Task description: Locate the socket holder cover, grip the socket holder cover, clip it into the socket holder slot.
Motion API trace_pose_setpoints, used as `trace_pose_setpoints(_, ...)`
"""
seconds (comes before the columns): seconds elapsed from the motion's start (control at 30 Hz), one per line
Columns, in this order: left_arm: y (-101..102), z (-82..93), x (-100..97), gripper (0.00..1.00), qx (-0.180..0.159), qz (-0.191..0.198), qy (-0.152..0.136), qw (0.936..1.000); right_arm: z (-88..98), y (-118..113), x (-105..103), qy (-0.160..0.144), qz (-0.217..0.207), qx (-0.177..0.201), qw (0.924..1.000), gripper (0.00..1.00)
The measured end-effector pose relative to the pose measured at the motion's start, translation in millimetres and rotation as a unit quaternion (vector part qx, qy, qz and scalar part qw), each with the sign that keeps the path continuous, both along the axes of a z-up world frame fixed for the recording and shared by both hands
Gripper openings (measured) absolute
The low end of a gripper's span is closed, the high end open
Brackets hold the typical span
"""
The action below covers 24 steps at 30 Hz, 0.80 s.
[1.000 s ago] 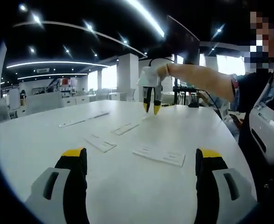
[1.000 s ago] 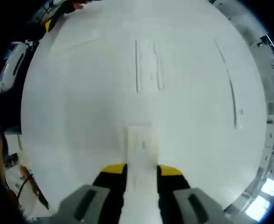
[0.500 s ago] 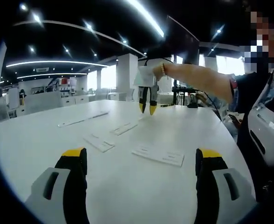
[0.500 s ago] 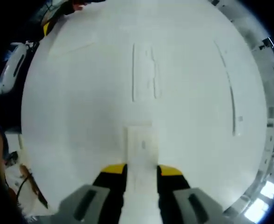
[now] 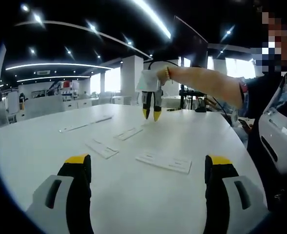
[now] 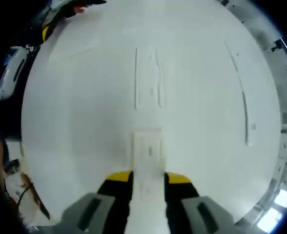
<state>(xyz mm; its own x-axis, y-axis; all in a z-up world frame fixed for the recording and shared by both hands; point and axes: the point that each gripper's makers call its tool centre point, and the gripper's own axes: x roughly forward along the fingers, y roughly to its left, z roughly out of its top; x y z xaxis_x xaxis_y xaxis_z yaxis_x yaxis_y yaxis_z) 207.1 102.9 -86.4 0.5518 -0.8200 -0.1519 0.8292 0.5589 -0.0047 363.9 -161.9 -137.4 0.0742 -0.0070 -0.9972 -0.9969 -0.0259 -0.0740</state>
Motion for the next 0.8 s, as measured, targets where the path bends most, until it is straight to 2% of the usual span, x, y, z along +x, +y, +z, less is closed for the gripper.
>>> trace_pose_setpoints(0.47, 0.9, -3.2, 1.6, 0.95, 0.006, -0.001, 0.005, 1.0, -1.9, 4.5, 2.3, 0.008, 0.004, -0.008, 0.9999, 0.27)
trace_pose_setpoints(0.8, 1.7, -3.9, 1.3, 0.95, 0.008, -0.003, 0.006, 0.9999, -3.1, 16.3, 1.5, 0.009, 0.013, -0.001, 0.9999, 0.27)
